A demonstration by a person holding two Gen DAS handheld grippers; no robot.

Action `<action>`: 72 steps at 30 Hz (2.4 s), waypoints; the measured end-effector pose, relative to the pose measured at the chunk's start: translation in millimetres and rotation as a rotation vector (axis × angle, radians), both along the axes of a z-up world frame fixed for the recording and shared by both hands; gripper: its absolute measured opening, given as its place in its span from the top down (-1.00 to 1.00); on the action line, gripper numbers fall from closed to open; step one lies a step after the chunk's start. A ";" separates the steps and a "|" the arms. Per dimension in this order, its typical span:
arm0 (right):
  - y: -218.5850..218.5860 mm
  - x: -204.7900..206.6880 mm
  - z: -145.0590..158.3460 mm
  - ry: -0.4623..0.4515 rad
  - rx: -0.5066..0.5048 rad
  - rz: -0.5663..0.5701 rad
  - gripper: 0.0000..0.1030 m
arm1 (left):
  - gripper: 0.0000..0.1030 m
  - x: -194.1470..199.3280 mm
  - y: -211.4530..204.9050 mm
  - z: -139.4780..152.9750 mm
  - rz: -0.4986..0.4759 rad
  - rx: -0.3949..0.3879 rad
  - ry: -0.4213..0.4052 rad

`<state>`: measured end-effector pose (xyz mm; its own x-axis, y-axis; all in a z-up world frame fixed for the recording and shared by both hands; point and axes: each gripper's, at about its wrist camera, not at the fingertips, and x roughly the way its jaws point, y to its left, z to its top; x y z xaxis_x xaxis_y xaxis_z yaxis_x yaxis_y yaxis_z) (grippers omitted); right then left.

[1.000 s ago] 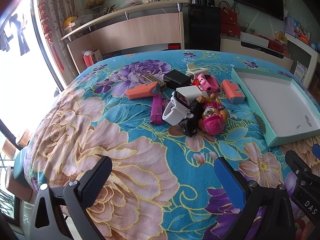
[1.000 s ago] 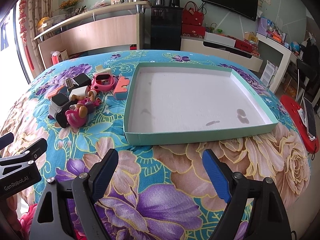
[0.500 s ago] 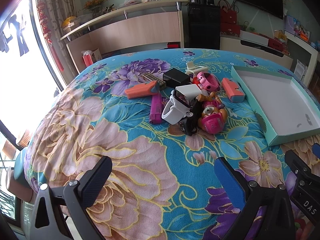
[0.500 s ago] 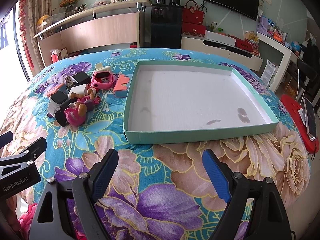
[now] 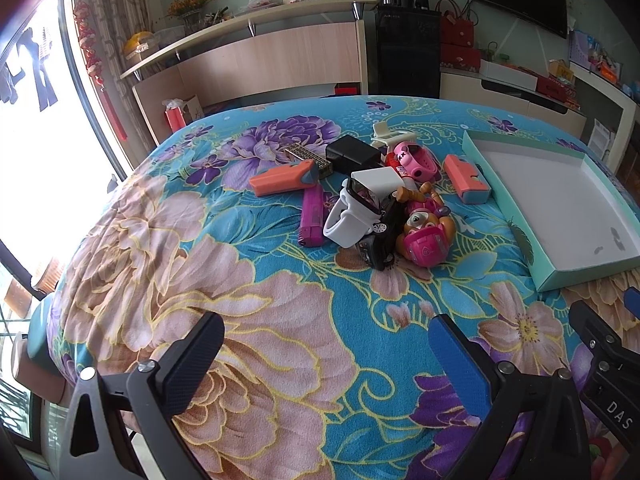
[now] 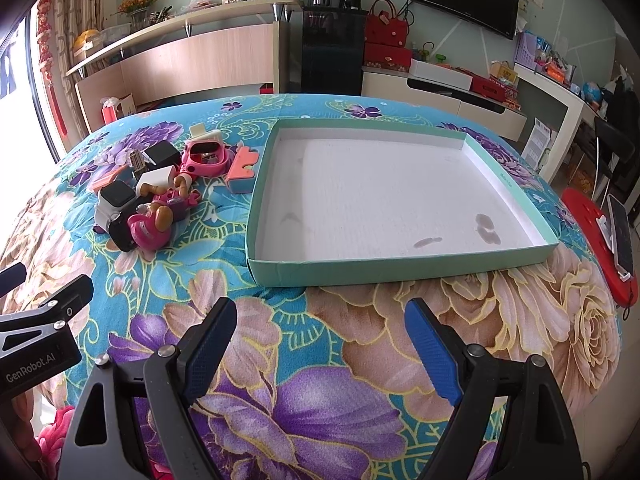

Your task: Organize rigid objects

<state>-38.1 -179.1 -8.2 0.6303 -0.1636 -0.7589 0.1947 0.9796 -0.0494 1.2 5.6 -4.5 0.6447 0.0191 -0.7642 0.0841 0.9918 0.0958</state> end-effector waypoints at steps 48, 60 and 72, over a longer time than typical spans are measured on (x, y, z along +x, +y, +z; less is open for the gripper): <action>61.6 100.8 18.8 -0.001 0.121 0.289 -0.66 | -1.00 116.9 53.9 8.9 0.176 -0.276 0.180; 71.4 114.3 9.1 0.018 0.163 0.289 -0.53 | -1.00 112.1 51.1 0.1 0.185 -0.280 0.164; 79.5 116.7 -12.4 0.064 0.213 0.321 -0.26 | -0.83 110.4 36.1 -10.0 0.109 -0.307 0.202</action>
<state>78.6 -99.6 -20.6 0.5743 0.2003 -0.7938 -0.1205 0.9797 0.1600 111.6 41.7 -14.4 0.4875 -0.1703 -0.8564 -0.0366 0.9759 -0.2149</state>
